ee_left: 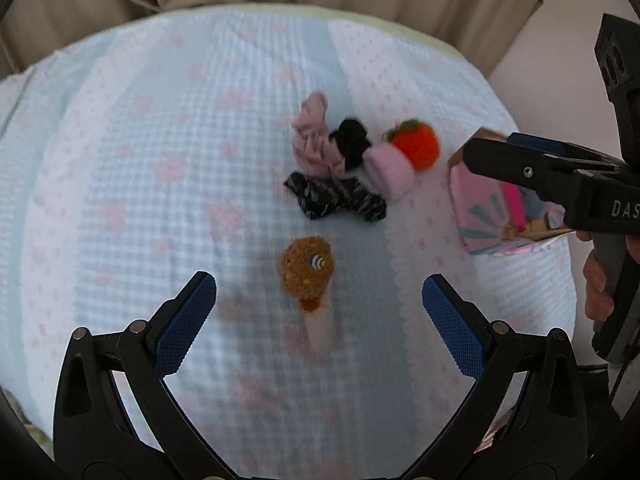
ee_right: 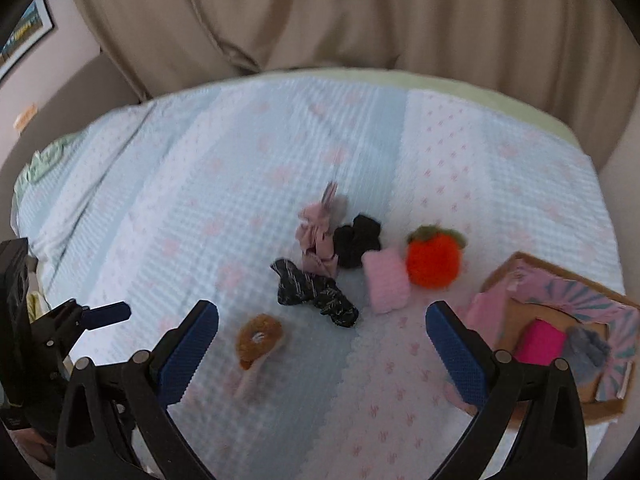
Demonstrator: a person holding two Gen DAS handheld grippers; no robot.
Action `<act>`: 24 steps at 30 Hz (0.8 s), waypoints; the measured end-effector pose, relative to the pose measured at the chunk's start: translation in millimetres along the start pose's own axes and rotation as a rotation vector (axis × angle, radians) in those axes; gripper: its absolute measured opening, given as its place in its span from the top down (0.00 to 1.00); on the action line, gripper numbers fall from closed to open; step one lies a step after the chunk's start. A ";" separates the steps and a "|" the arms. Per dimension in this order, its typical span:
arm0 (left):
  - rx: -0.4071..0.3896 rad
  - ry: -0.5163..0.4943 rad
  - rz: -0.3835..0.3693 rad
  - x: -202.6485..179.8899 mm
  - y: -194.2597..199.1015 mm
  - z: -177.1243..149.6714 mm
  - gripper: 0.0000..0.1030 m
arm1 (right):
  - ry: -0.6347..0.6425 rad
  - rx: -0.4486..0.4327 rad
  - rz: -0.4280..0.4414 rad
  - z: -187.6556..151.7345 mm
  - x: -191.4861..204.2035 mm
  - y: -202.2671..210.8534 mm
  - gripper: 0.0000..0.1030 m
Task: Organize soft objects
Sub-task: 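Grasp the brown plush keychain with the left tool while the right tool grasps the black patterned scrunchie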
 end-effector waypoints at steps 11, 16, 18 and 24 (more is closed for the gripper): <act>0.030 -0.020 -0.028 -0.2 -116.3 -24.5 0.18 | 0.120 0.062 0.072 -23.5 -6.8 -107.9 0.00; 0.030 -0.028 -0.022 -2.8 -140.5 -27.9 0.29 | 0.109 0.089 0.078 -30.4 -12.4 -144.4 0.01; 0.030 -0.023 -0.022 -3.5 -144.8 -28.4 0.30 | 0.096 0.089 0.085 -31.1 -13.1 -153.3 0.06; 0.023 -0.062 -0.016 -11.5 -147.7 -31.0 0.56 | 0.118 0.117 0.069 -31.2 -12.6 -172.3 0.31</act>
Point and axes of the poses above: each gripper's, at about its wrist camera, not at the fingertips, and y roughly against the way its jaws point, x to its left, z to its top, the point moved 10 cm from there along -y, roughly the way its jaws point, and after that the axes turned 8 degrees about z, right-handed, at the moved point
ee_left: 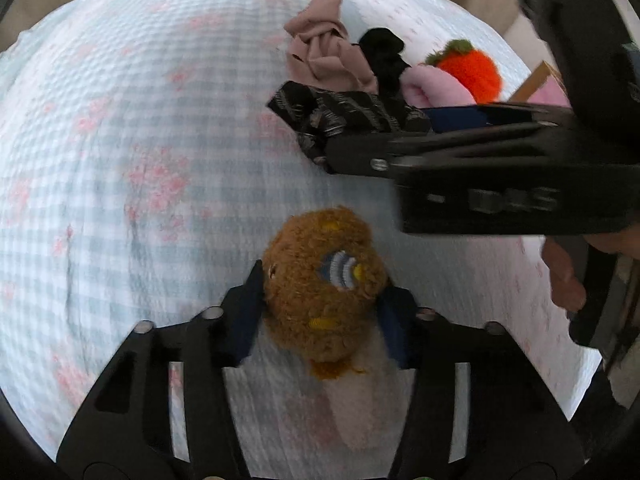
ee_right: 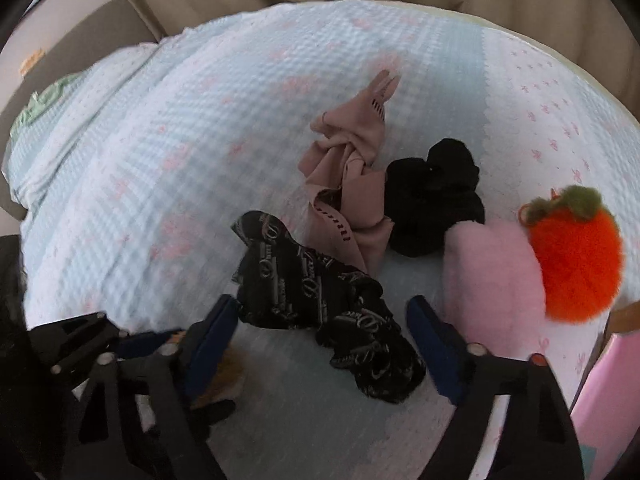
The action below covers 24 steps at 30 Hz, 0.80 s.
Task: Organize soft objects
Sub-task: 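Grasp the brown plush keychain with the left tool while the right tool grasps the black patterned scrunchie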
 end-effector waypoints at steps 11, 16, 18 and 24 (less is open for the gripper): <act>-0.014 0.003 -0.027 3.1 7.1 1.0 0.63 | 0.058 0.001 -0.072 -8.2 2.5 0.1 0.65; -0.034 0.029 -0.016 14.1 16.4 5.9 0.63 | 0.052 -0.006 -0.074 -9.8 5.9 6.2 0.68; -0.040 0.042 -0.014 21.1 20.7 8.4 0.63 | 0.046 -0.017 -0.076 -8.6 7.9 10.8 0.68; -0.051 0.061 0.006 31.1 38.3 16.2 0.63 | 0.020 -0.051 -0.083 -1.7 13.9 31.3 0.68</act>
Point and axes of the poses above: each gripper's, at about its wrist camera, not at the fingertips, and y roughly against the way its jaws point, x to its left, z to its top, the point moved 10 cm from there along -y, roughly the way its jaws point, and after that the axes turned 8 degrees about z, right-handed, at the moved point
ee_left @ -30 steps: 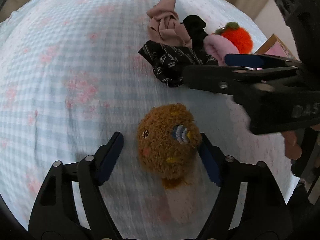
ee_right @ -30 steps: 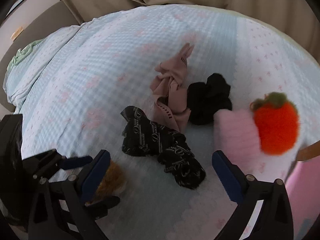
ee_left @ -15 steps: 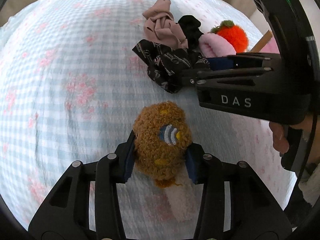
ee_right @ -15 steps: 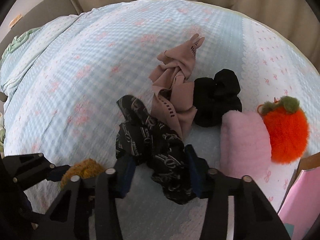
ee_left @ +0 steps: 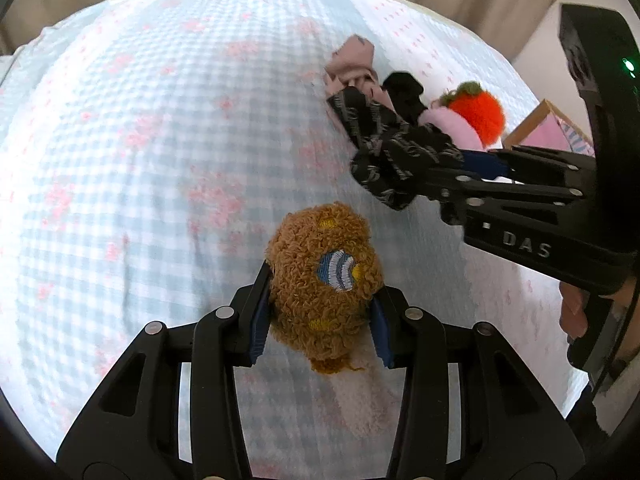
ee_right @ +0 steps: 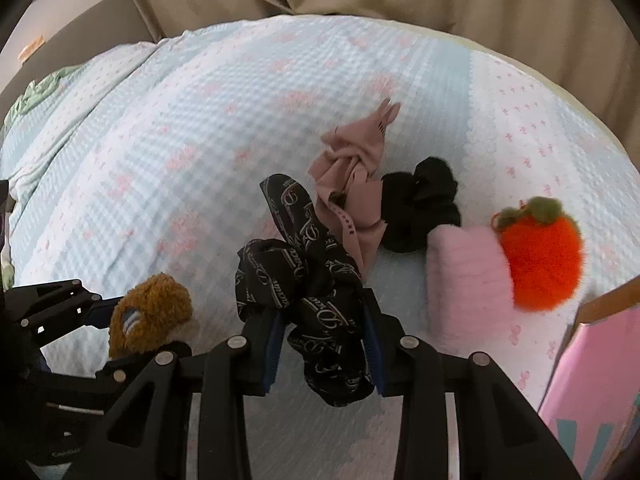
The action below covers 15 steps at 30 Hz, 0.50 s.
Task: Organize soft objects
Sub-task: 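Grasp the brown plush keychain with the left tool while the right tool grasps the black patterned scrunchie, then carry the plush keychain and black scrunchie over the pink box with both tools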
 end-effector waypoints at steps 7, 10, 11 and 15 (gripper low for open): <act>-0.059 0.003 0.019 -2.6 56.5 36.2 0.63 | -0.070 -0.068 0.022 18.5 12.8 63.8 0.68; -0.095 0.004 0.033 -6.1 93.6 59.5 0.63 | -0.092 -0.107 0.010 29.4 20.2 101.9 0.68; -0.105 0.008 0.043 -6.1 105.2 65.8 0.63 | -0.101 -0.119 0.007 33.4 23.5 114.8 0.68; -0.130 0.056 0.056 -3.4 153.4 94.1 0.63 | -0.149 -0.161 -0.005 43.6 29.4 173.7 0.68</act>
Point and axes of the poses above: each gripper's, at about its wrist camera, not at the fingertips, and y roughly against the way its jaws point, x to its left, z to its top, the point moved 10 cm from there along -y, roughly the way its jaws point, and after that the axes turned 8 degrees about z, right-handed, at the moved point
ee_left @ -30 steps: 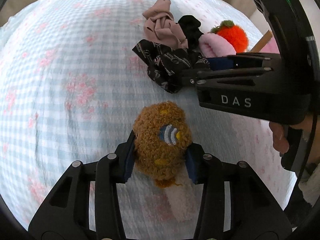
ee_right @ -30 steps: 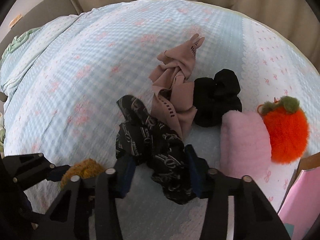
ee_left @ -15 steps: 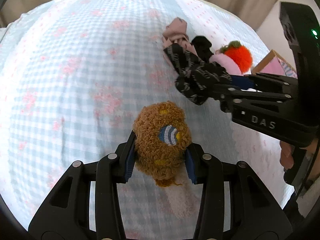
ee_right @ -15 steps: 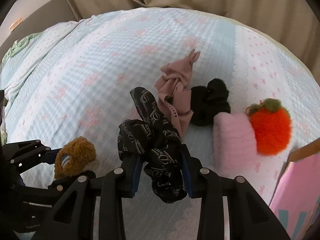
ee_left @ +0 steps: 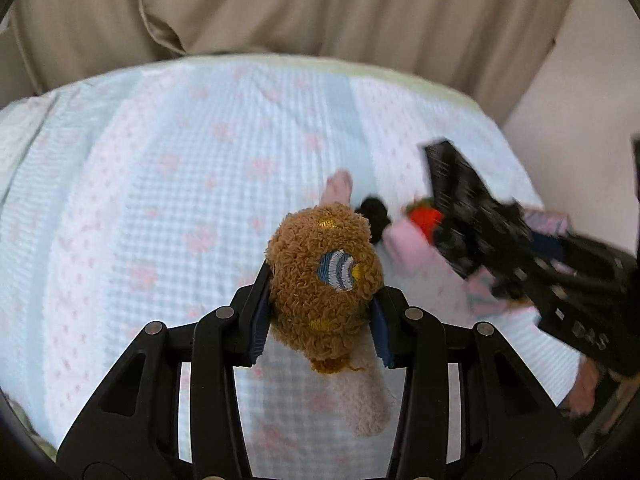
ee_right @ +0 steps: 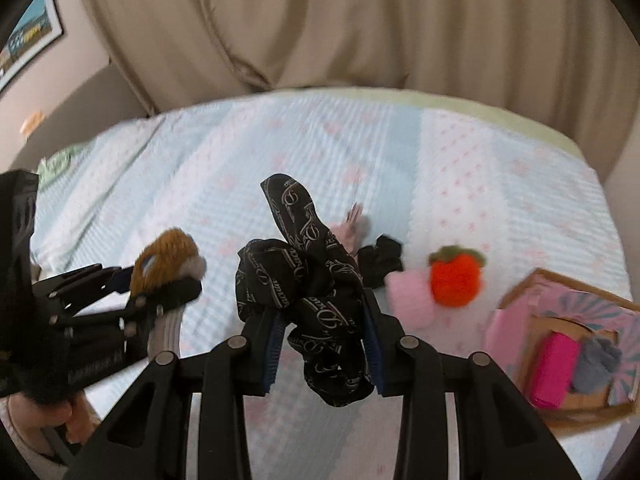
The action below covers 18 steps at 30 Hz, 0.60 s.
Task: Organize soft objects
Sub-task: 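Carry the plush keychain and black scrunchie over the pink box with both tools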
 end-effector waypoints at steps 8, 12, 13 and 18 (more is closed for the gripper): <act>-0.047 0.024 -0.009 -37.6 83.2 41.2 0.63 | -0.032 -0.076 -0.045 19.6 6.4 115.2 0.68; -0.070 0.017 -0.031 -69.7 111.4 43.5 0.63 | -0.064 -0.115 -0.066 18.8 -7.5 157.8 0.68; -0.080 0.007 -0.036 -80.8 115.7 45.8 0.63 | -0.063 -0.125 -0.076 18.6 -12.4 167.2 0.68; -0.129 -0.028 -0.073 -132.2 130.8 58.3 0.63 | -0.078 -0.167 -0.090 16.3 -40.0 197.8 0.68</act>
Point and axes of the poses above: each gripper's, at about its wrist camera, not at the fingertips, and y roughly against the way its jaws point, x to its left, z to its top, the point moved 10 cm from there along -y, roughly the way its jaws point, and after that the axes turned 8 degrees about z, right-handed, at the moved point
